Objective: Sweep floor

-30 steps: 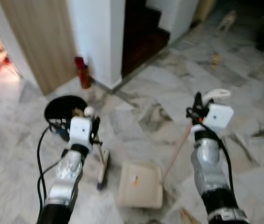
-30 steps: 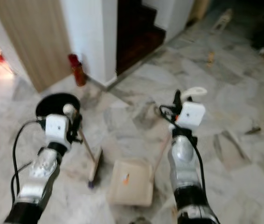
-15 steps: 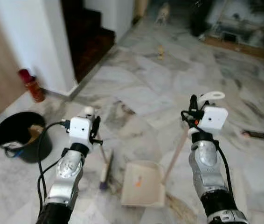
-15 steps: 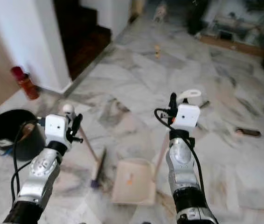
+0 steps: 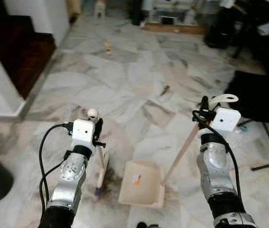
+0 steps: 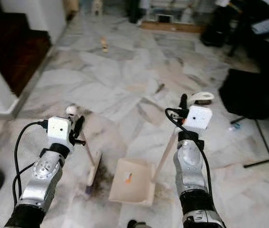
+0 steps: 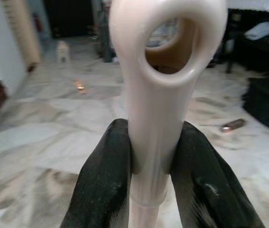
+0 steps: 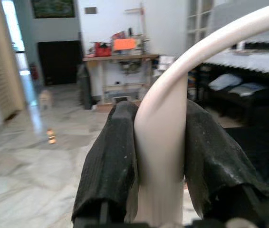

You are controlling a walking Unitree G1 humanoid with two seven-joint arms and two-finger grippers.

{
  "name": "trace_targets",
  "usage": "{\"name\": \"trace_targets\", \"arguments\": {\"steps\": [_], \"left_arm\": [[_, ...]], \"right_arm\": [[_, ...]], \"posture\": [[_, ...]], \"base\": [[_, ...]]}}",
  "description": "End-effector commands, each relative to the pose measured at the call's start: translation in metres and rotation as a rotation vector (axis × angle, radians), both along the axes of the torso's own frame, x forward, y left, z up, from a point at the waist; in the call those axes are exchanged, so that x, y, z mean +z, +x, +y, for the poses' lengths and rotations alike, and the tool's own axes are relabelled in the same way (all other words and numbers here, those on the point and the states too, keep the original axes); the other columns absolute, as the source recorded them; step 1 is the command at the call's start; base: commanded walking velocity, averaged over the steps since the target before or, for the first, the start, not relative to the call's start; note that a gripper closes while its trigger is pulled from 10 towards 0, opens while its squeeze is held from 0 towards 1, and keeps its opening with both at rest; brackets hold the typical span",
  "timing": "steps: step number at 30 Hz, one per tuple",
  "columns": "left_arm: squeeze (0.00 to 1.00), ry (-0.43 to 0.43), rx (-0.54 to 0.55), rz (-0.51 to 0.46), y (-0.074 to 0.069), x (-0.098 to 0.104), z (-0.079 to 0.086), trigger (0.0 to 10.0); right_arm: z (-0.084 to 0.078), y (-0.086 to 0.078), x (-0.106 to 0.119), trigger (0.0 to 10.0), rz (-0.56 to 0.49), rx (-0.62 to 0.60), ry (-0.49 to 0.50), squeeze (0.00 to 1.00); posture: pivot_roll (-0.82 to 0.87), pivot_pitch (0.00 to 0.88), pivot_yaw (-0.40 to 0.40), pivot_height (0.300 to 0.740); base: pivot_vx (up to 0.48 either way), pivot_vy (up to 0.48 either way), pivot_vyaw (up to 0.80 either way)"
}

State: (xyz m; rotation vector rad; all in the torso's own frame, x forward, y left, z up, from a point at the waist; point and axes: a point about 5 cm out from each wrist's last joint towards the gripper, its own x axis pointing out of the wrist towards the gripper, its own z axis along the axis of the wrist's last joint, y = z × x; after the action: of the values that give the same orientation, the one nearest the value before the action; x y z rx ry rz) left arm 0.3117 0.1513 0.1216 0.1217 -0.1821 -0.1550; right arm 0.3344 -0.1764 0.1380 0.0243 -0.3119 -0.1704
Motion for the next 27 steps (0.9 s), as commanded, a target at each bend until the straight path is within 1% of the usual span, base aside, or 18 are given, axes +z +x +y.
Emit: {"name": "trace_targets", "arguments": {"steps": [1, 7, 14, 19, 27], "left_arm": [[0.00, -0.015, -0.003, -0.054, 0.0025, 0.0122, -0.0002, 10.0], [0.00, -0.031, -0.014, -0.062, 0.0029, 0.0133, -0.0025, 10.0], [0.00, -0.025, -0.015, -0.046, 0.0051, 0.0121, -0.0035, 10.0], [0.00, -0.028, -0.018, -0.045, 0.0069, 0.0123, -0.0056, 10.0], [0.00, -0.026, -0.013, -0.043, 0.0075, 0.0121, -0.0032, 10.0]], "right_arm": [[0.0022, 0.0027, 0.0114, 10.0, -0.046, 0.005, -0.018, 0.00], [0.0020, 0.0020, 0.0100, 10.0, -0.039, 0.007, -0.025, 0.00], [0.0031, 0.0012, 0.0100, 10.0, -0.042, 0.010, -0.025, 0.00], [0.0015, 0.0018, 0.0100, 10.0, -0.039, 0.006, -0.026, 0.00], [0.0027, 0.0023, 0.0096, 10.0, -0.040, 0.011, -0.029, 0.00]], "posture": [[0.13, 0.130, -0.045, 0.740], [0.12, 0.129, -0.043, 0.740], [0.11, 0.121, -0.038, 0.740], [0.11, 0.117, -0.043, 0.740], [0.11, 0.100, -0.042, 0.740]], "base": [[0.000, 0.000, 0.00], [0.000, 0.000, 0.00], [0.000, 0.000, 0.00], [0.267, 0.000, 0.00], [0.272, 0.000, 0.00]]}}
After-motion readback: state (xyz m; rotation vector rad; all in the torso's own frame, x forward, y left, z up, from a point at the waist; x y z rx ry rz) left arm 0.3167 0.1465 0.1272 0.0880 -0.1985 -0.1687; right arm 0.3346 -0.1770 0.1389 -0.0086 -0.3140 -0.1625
